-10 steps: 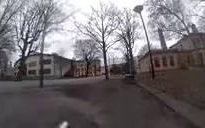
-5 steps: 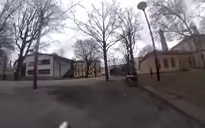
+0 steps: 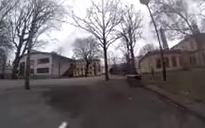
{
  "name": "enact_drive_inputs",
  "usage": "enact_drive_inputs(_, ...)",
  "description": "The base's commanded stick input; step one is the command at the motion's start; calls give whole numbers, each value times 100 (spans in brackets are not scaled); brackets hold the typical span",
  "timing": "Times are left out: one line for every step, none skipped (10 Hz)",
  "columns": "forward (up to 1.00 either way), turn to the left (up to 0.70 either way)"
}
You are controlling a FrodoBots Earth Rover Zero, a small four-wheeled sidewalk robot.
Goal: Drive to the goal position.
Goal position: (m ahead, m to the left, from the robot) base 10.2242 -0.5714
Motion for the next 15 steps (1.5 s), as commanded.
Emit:
enact_drive_inputs(100,0)
enact_drive_inputs(100,0)
enact_drive_inputs(100,0)
enact_drive_inputs(100,0)
enact_drive_inputs(100,0)
enact_drive_inputs(100,0)
enact_drive_inputs(100,0)
enact_drive_inputs(100,0)
enact_drive_inputs(100,0)
enact_drive_inputs(100,0)
enact_drive_inputs(100,0)
enact_drive_inputs(100,0)
enact_drive_inputs(100,-12)
enact_drive_inputs(100,-23)
enact_drive_inputs(100,-12)
